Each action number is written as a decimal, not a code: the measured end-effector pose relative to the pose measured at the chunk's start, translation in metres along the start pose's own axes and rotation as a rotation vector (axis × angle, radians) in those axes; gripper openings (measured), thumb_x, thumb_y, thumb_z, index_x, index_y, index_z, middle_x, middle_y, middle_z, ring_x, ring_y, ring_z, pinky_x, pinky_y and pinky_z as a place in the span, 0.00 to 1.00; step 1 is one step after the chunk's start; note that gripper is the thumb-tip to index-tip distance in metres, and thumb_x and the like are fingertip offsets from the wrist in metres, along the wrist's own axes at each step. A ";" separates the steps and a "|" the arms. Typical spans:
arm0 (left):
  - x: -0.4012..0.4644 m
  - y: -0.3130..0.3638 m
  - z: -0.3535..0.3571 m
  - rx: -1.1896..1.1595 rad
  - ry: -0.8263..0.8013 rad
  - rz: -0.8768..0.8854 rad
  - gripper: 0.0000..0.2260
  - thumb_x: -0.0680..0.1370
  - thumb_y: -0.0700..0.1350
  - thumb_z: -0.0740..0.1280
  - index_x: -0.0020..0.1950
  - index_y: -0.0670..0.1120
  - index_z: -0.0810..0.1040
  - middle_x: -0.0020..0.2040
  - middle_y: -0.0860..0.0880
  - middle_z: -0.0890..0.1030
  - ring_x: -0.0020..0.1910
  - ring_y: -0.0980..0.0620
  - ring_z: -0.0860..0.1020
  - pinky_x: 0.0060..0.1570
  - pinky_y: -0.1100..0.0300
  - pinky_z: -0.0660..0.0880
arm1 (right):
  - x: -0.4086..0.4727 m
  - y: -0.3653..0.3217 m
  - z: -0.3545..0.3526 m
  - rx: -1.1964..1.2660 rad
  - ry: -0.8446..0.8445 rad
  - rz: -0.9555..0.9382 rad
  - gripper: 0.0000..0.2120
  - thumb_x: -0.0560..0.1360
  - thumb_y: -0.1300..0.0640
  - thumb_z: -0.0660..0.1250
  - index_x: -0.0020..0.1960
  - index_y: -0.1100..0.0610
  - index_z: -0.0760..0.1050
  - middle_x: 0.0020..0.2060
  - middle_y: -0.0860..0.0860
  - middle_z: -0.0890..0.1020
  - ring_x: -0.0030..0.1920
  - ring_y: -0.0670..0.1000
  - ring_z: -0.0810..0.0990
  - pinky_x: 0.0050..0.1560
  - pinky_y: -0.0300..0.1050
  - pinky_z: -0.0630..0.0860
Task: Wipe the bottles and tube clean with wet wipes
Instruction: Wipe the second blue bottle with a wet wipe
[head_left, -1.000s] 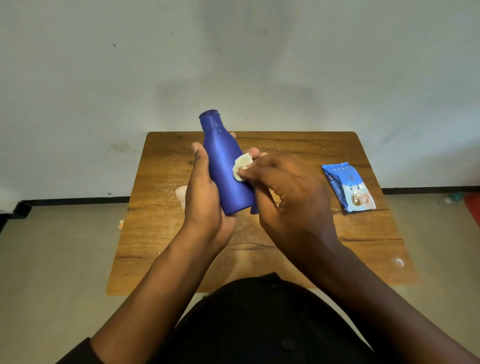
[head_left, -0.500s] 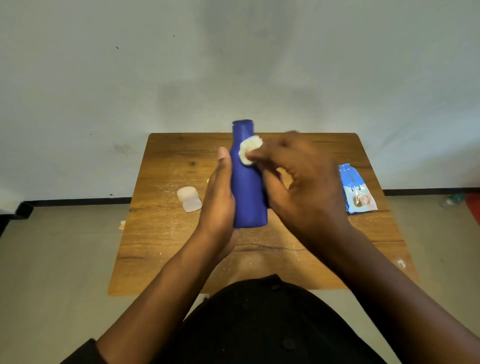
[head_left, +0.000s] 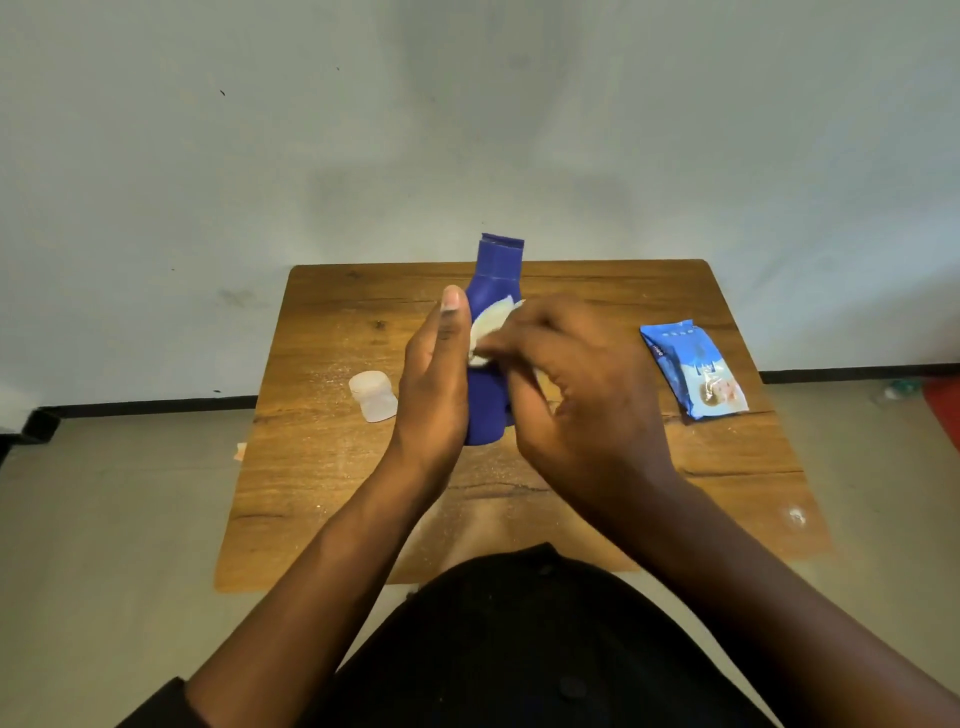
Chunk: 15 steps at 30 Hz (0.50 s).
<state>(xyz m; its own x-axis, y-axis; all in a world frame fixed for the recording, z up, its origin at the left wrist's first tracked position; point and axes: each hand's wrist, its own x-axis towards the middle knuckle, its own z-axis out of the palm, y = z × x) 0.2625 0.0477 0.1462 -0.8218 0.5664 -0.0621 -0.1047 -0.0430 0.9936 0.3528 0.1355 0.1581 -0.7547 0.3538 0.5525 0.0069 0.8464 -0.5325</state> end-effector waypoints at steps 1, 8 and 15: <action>0.000 0.000 0.000 0.033 -0.020 0.007 0.24 0.88 0.55 0.51 0.59 0.37 0.76 0.44 0.39 0.82 0.41 0.49 0.81 0.40 0.58 0.79 | 0.006 0.002 -0.003 0.005 0.051 0.017 0.08 0.77 0.66 0.71 0.55 0.60 0.85 0.51 0.54 0.84 0.52 0.49 0.81 0.53 0.33 0.73; -0.005 -0.002 0.003 0.101 -0.082 0.055 0.19 0.88 0.52 0.49 0.58 0.44 0.76 0.38 0.51 0.83 0.34 0.57 0.81 0.33 0.64 0.77 | 0.019 0.005 -0.008 -0.040 0.200 0.042 0.10 0.78 0.67 0.71 0.58 0.62 0.85 0.52 0.56 0.82 0.51 0.49 0.80 0.50 0.39 0.78; -0.006 -0.002 0.000 0.137 -0.113 0.090 0.15 0.87 0.51 0.50 0.58 0.50 0.75 0.43 0.59 0.83 0.40 0.60 0.82 0.40 0.67 0.78 | 0.005 0.004 -0.003 -0.011 0.174 0.012 0.10 0.78 0.68 0.70 0.58 0.63 0.84 0.51 0.57 0.83 0.50 0.52 0.82 0.50 0.38 0.78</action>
<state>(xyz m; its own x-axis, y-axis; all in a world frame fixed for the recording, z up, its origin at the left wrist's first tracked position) 0.2679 0.0440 0.1448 -0.7558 0.6541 0.0310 0.0497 0.0100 0.9987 0.3509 0.1417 0.1611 -0.6294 0.4267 0.6495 0.0227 0.8456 -0.5334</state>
